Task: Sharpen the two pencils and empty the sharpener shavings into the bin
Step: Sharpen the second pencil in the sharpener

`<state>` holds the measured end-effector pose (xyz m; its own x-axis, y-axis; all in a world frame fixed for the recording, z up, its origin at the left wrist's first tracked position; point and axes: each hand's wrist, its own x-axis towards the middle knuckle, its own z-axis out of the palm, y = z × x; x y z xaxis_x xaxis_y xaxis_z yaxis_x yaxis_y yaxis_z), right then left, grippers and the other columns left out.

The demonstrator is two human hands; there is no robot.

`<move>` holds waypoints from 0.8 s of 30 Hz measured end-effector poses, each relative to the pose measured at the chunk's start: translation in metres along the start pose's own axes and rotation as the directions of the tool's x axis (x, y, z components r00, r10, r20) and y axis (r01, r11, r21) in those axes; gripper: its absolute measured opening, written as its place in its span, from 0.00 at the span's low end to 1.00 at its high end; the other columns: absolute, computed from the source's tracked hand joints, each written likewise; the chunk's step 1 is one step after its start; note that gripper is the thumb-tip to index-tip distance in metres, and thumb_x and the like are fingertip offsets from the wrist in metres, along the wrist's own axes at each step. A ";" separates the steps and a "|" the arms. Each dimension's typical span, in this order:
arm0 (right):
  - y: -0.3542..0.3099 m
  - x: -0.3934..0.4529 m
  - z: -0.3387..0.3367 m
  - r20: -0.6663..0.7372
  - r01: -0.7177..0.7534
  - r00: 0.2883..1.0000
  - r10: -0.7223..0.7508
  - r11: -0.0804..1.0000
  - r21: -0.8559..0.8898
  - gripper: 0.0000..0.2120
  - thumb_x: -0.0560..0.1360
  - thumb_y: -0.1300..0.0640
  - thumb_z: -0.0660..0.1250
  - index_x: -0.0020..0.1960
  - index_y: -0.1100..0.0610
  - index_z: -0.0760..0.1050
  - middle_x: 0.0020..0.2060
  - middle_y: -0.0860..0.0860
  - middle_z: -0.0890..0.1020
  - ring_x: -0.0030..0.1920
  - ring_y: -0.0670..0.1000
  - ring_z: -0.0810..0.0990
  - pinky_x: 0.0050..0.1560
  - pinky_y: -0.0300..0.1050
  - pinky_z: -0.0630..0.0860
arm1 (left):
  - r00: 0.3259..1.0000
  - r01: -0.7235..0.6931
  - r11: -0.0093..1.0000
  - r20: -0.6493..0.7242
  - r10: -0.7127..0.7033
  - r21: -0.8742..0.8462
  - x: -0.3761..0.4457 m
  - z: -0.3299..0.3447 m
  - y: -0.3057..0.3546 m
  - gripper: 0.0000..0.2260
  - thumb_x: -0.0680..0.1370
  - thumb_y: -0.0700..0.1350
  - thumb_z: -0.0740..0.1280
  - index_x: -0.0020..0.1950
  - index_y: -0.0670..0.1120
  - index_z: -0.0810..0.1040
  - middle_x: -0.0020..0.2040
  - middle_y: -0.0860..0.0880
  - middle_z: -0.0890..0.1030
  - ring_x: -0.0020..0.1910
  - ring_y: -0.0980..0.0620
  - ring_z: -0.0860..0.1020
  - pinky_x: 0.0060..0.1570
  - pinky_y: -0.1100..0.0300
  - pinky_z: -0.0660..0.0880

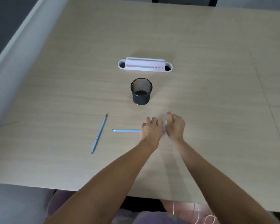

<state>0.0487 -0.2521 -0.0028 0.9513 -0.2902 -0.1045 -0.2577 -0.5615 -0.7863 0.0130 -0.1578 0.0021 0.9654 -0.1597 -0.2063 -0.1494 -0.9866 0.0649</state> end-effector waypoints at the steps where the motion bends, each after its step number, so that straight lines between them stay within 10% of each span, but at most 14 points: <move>1: 0.001 0.009 0.003 0.035 -0.001 0.999 0.002 1.000 -0.022 0.29 0.80 0.54 0.58 0.22 0.58 0.57 0.20 0.56 0.65 0.26 0.57 0.66 0.33 0.50 0.65 | 1.000 -0.005 1.000 0.010 0.005 0.011 0.000 0.000 0.000 0.25 0.63 0.39 0.75 0.55 0.43 0.67 0.51 0.46 0.74 0.50 0.45 0.73 0.39 0.59 0.72; 12: 0.060 -0.028 0.017 0.079 0.133 0.991 -0.107 0.842 -0.522 0.09 0.74 0.61 0.61 0.36 0.55 0.74 0.28 0.51 0.72 0.40 0.55 0.70 0.42 0.48 0.59 | 0.999 -0.044 0.999 0.026 0.043 0.029 -0.001 -0.001 -0.002 0.24 0.63 0.36 0.73 0.55 0.43 0.66 0.52 0.46 0.73 0.51 0.46 0.71 0.38 0.60 0.68; 18: 0.058 -0.068 0.003 0.068 0.113 0.993 -0.092 0.889 -0.443 0.16 0.78 0.58 0.58 0.35 0.60 0.76 0.29 0.56 0.77 0.38 0.58 0.74 0.43 0.53 0.69 | 0.999 0.007 0.999 0.034 -0.008 0.045 0.000 -0.001 0.002 0.25 0.64 0.37 0.74 0.55 0.43 0.65 0.52 0.46 0.72 0.51 0.46 0.71 0.37 0.60 0.65; 24: 0.043 -0.073 -0.031 0.231 0.012 0.973 -0.021 0.999 0.041 0.21 0.81 0.53 0.54 0.30 0.46 0.65 0.28 0.46 0.70 0.30 0.43 0.69 0.34 0.39 0.66 | 1.000 -0.007 0.999 0.031 0.006 0.052 0.001 -0.002 0.002 0.26 0.64 0.36 0.74 0.56 0.43 0.64 0.53 0.45 0.72 0.52 0.46 0.71 0.39 0.60 0.66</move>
<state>-0.0371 -0.2791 -0.0103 0.9698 -0.0915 -0.2260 -0.2394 -0.5329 -0.8116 0.0145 -0.1598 0.0040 0.9574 -0.1662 -0.2361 -0.1672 -0.9858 0.0158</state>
